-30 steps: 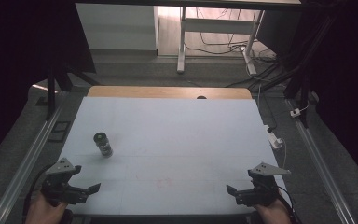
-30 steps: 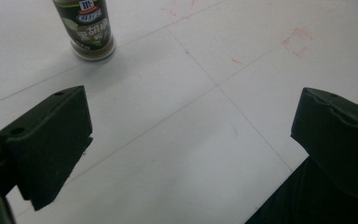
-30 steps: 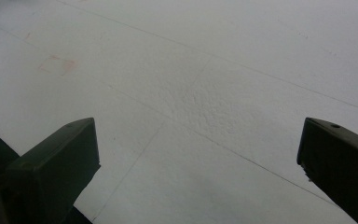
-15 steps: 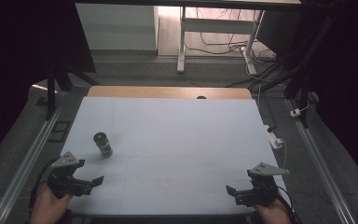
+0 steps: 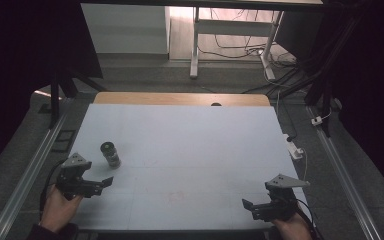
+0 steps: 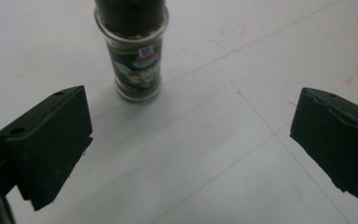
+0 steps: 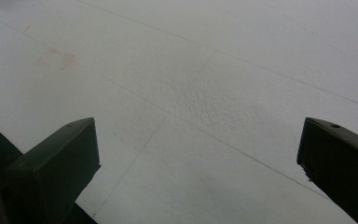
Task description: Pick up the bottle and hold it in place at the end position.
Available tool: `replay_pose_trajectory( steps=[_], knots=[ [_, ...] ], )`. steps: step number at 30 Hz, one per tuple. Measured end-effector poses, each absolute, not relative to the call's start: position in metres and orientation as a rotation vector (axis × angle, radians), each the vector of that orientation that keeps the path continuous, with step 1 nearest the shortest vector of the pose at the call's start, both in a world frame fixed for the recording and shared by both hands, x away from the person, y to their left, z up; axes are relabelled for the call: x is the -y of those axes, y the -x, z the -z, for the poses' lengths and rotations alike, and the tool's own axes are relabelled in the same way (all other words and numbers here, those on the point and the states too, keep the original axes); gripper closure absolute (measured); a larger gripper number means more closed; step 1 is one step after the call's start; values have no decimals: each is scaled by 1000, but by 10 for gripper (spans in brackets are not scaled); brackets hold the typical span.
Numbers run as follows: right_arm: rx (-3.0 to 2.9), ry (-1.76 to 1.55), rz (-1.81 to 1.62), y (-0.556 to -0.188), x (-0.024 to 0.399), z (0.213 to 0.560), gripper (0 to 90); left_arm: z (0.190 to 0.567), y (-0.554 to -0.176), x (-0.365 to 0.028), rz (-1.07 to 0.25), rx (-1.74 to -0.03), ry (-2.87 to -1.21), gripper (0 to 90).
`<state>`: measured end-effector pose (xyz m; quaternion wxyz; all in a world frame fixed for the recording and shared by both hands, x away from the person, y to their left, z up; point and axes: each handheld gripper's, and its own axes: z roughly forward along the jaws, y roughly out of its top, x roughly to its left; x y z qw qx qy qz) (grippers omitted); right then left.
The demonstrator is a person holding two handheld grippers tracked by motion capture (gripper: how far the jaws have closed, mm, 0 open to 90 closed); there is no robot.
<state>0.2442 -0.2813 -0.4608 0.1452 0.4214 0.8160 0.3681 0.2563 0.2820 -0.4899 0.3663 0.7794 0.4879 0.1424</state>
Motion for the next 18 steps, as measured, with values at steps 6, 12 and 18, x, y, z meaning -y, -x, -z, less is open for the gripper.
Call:
replay_pose_trajectory(
  steps=[6, 12, 18],
  knots=[
    [-2354, -1212, -1058, -244, 281, 461, 0, 492, -272, -284, -386, -1246, -2011, 0],
    [-2359, -1210, -1053, -244, 281, 461, 0, 497, -286, -287, -385, -1241, -2022, 0],
    [-2362, -1212, -1049, -245, 281, 461, 0, 503, -303, -289, -382, -1226, -2033, 0]
  ],
)
